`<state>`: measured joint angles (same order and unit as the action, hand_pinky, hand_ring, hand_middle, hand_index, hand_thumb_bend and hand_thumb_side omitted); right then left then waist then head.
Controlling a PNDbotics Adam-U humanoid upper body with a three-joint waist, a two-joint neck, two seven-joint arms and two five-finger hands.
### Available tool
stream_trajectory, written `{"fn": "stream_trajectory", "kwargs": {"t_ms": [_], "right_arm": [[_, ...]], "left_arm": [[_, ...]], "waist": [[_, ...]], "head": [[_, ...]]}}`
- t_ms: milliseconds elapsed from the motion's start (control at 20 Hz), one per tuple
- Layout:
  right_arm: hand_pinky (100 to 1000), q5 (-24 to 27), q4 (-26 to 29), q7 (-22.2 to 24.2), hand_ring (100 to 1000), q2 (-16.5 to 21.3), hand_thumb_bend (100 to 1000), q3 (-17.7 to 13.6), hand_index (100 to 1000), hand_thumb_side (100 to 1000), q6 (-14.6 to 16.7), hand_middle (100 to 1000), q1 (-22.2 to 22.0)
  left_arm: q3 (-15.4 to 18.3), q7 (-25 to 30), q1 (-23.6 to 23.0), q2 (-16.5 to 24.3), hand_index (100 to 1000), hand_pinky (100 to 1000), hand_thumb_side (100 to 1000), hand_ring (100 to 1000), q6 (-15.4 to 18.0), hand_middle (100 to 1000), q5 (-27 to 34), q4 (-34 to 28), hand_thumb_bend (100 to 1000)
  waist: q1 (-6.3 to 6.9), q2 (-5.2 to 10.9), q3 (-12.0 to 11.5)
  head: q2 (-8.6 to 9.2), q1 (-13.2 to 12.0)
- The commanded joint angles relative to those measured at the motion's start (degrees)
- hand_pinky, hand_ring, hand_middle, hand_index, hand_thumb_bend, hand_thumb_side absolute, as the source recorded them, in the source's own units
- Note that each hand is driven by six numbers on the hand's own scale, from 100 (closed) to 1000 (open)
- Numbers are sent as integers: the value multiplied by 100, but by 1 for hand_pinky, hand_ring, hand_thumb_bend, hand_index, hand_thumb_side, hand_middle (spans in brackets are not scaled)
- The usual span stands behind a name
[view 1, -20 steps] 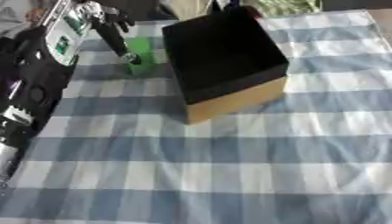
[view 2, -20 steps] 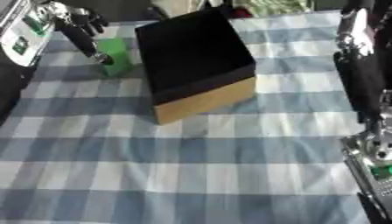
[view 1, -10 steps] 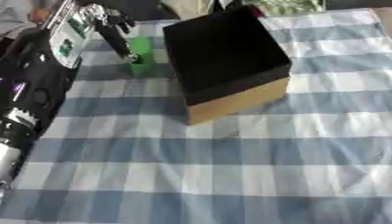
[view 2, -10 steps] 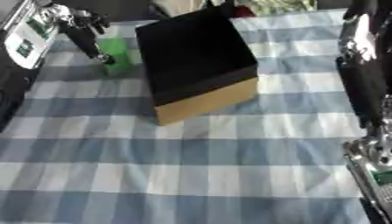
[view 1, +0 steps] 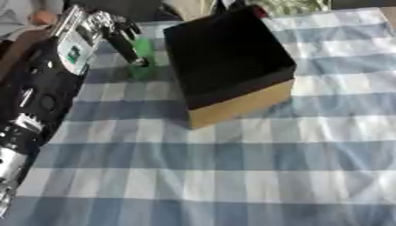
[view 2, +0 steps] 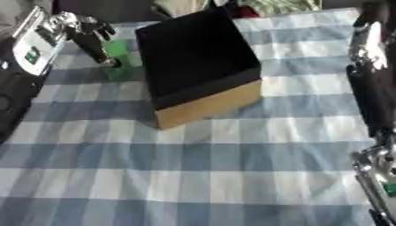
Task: Pick up objects on the table and place them in the box.
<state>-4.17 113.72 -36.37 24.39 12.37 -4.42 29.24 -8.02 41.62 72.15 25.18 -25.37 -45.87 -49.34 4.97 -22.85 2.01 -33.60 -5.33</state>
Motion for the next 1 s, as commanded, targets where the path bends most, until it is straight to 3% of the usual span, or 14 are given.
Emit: {"fn": "stream_trajectory", "kwargs": {"t_ms": [50, 300, 600, 1000], "right_arm": [[870, 57, 87, -5, 796, 32, 100, -17, 817, 618, 42, 675, 74], [871, 70, 87, -31, 797, 10, 100, -19, 817, 621, 28, 675, 56], [872, 79, 87, -61, 798, -9, 100, -16, 817, 624, -15, 675, 25], [872, 76, 87, -72, 798, -31, 100, -31, 817, 623, -39, 674, -5]], "left_arm": [[36, 79, 87, 104, 916, 985, 100, 899, -62, 852, -93, -30, 390], [48, -39, 81, 83, 800, 937, 100, 825, -139, 669, -58, -56, 289], [15, -337, 108, 88, 736, 892, 100, 757, -335, 578, 139, -117, 100], [-53, -468, 152, 147, 717, 872, 100, 728, -366, 560, 74, -215, 100]], "waist": [[-18, 111, 3], [-22, 104, 20], [-21, 128, 27], [-24, 229, 11]], "head": [[51, -49], [54, -61], [29, -50], [-55, -25]]}}
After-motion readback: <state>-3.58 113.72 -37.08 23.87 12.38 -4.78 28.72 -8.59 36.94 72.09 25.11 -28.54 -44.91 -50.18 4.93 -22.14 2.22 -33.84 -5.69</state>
